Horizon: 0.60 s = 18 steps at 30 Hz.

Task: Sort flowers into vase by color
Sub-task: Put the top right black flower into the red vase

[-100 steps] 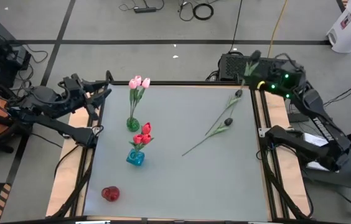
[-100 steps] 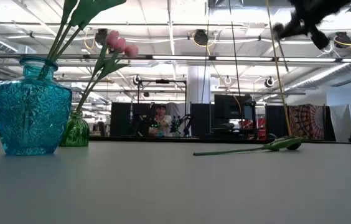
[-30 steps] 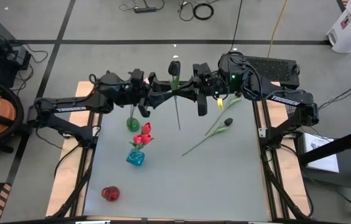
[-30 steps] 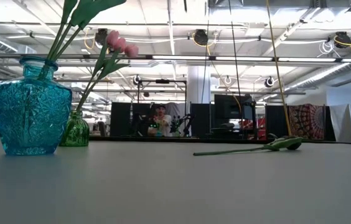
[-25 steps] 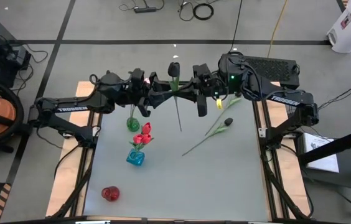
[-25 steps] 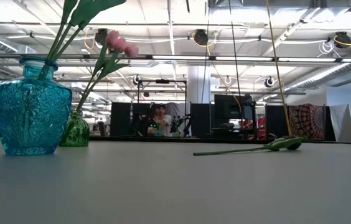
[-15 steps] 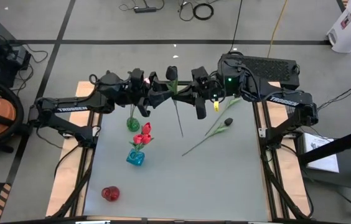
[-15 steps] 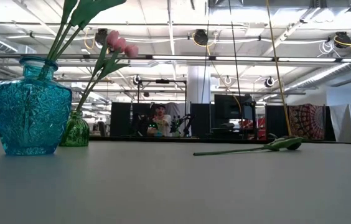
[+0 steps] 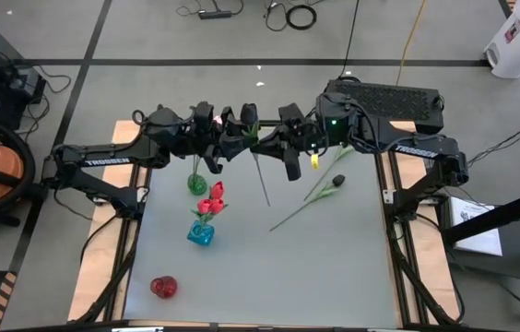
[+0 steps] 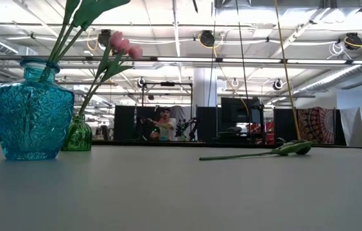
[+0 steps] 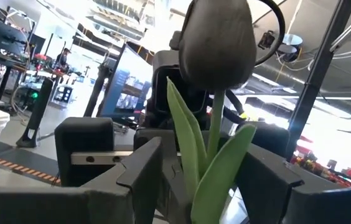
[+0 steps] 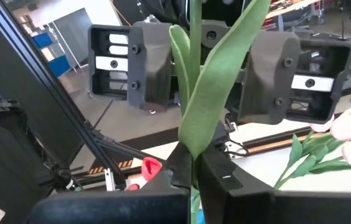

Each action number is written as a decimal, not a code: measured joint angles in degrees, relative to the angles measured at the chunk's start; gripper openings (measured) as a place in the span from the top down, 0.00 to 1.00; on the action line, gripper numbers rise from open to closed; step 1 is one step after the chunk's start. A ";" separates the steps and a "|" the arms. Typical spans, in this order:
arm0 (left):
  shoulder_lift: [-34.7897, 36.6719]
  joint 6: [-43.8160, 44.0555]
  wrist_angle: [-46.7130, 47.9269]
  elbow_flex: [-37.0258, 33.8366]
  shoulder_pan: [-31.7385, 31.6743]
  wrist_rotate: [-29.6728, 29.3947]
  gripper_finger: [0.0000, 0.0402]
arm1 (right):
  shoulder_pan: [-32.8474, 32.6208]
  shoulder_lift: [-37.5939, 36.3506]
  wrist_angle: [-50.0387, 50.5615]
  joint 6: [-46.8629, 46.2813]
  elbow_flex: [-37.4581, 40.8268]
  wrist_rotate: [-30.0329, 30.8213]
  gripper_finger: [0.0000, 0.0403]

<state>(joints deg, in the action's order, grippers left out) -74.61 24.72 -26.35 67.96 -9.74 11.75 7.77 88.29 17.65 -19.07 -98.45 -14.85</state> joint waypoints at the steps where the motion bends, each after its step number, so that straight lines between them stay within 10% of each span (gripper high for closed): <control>1: 0.00 0.01 0.03 0.00 0.00 0.01 0.52 | 0.00 0.00 -0.27 0.00 0.00 0.00 1.00; 18: 0.02 -0.04 1.72 0.02 0.02 0.72 0.84 | 0.00 0.00 -2.34 -0.20 0.00 0.20 1.00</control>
<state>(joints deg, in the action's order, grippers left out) -74.59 24.69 -24.63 67.99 -9.72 12.47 7.77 88.29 15.30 -19.27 -98.45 -14.65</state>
